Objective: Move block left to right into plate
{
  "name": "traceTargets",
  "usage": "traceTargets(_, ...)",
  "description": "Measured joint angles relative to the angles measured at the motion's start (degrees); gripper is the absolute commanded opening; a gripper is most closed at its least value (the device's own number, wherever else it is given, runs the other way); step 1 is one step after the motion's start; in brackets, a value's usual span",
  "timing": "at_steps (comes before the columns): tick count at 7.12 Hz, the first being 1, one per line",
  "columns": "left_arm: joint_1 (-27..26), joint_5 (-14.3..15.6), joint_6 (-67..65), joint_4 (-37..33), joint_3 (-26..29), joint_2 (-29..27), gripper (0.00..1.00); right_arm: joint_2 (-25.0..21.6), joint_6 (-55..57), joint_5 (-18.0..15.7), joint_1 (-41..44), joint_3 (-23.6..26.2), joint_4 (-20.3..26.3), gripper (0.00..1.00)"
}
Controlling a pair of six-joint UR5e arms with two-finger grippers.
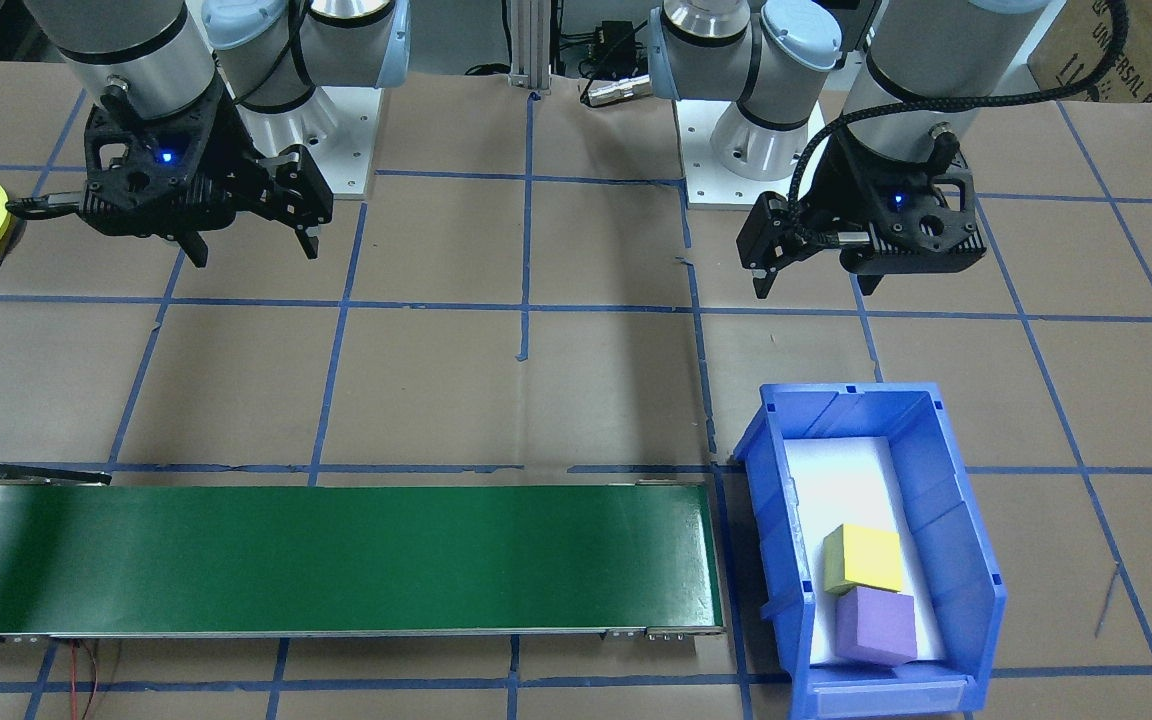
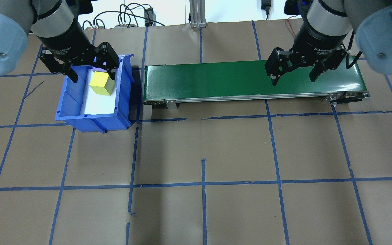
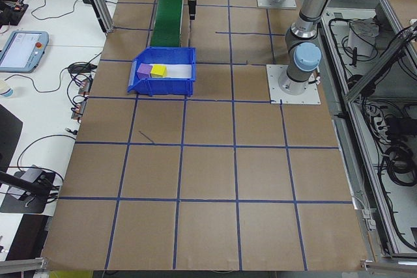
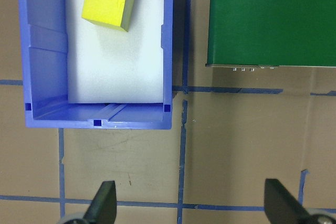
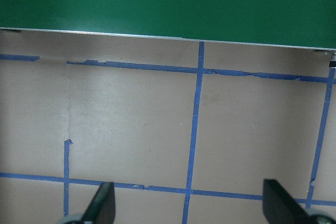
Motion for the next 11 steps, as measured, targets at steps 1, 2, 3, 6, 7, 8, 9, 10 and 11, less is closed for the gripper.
traceTargets(1,0.0,0.0,0.0,0.0,0.0,0.0,1.0,0.0,0.0,0.0,0.0,0.0,-0.1,1.0)
traceTargets(2,0.0,0.0,0.0,0.0,0.0,0.0,1.0,0.0,0.0,0.0,0.0,0.0,-0.2,1.0)
traceTargets(3,0.0,0.0,0.0,0.0,0.0,0.0,1.0,0.0,0.0,-0.1,0.0,0.0,-0.3,1.0)
traceTargets(6,0.1,0.1,0.0,0.0,0.0,0.0,1.0,0.1,0.0,-0.1,0.0,0.0,-0.3,1.0)
traceTargets(7,0.5,0.3,0.9,0.0,-0.1,-0.1,1.0,0.1,-0.1,-0.1,0.0,0.0,-0.3,1.0)
traceTargets(8,1.2,0.4,3.3,0.1,-0.1,-0.4,1.0,0.1,-0.1,-0.1,0.0,0.0,-0.3,1.0)
traceTargets(9,2.1,0.4,5.4,0.8,-0.2,-1.5,1.0,0.1,-0.1,-0.1,0.0,0.0,-0.4,1.0)
traceTargets(10,3.3,0.3,6.7,3.1,-0.3,-3.6,1.0,0.1,-0.1,-0.1,0.0,0.0,-0.3,1.0)
traceTargets(11,4.2,0.2,8.5,6.8,-0.8,-6.3,1.0,0.2,-0.1,-0.1,0.0,0.0,-0.3,1.0)
